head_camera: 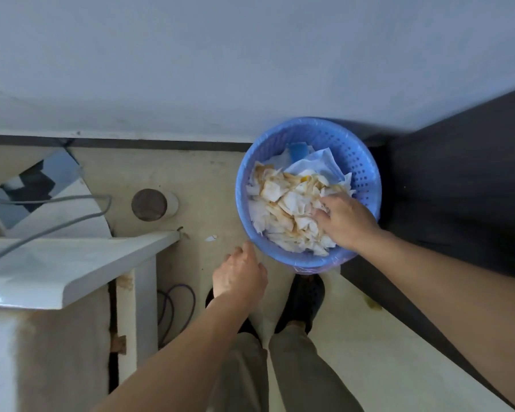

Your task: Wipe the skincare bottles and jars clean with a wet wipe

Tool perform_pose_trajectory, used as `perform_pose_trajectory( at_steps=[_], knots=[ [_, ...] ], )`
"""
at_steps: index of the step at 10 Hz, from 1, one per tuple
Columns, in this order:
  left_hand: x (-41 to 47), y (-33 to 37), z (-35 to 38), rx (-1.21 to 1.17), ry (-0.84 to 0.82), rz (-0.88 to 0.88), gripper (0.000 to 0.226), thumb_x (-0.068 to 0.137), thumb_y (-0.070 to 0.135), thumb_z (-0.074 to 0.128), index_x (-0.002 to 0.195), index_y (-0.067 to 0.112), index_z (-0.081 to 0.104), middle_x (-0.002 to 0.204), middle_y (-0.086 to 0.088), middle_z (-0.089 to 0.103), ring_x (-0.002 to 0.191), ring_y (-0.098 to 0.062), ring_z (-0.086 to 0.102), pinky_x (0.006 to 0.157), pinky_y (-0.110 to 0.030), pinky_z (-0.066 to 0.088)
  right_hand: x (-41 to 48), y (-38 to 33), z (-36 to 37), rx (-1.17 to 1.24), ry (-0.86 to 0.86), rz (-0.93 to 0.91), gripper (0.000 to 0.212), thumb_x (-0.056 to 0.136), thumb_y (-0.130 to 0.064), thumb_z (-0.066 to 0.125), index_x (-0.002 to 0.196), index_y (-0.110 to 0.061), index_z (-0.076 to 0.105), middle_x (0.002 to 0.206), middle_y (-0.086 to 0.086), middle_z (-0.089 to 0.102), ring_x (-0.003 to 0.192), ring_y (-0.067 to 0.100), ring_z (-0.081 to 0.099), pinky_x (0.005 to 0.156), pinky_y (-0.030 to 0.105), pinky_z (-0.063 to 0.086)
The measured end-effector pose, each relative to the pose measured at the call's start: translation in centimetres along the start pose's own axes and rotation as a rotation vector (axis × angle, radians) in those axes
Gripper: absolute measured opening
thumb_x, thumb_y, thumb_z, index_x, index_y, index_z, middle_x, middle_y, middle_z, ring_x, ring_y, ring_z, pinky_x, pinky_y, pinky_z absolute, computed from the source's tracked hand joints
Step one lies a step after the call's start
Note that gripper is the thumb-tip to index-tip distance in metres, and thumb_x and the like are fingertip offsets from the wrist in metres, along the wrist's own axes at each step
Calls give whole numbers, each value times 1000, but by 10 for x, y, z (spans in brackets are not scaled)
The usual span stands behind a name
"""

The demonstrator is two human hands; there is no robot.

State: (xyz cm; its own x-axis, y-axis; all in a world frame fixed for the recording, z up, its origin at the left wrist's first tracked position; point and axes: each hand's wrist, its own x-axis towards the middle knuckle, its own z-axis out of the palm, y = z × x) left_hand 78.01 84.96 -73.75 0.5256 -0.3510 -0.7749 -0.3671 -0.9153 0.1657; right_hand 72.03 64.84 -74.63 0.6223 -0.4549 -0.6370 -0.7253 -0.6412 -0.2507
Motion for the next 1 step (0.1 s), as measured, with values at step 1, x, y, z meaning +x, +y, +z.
perform_pose_trajectory(
  at_steps=[1],
  knots=[
    [-34, -4, -13, 48, -31, 39, 26, 96, 28, 41, 118, 15, 47, 116, -5, 57, 106, -26, 56, 72, -34, 36, -29, -3, -15, -17, -7, 11, 21, 90, -30, 49, 91, -11, 58, 95, 8, 60, 89, 30, 59, 67, 36, 46]
  ],
)
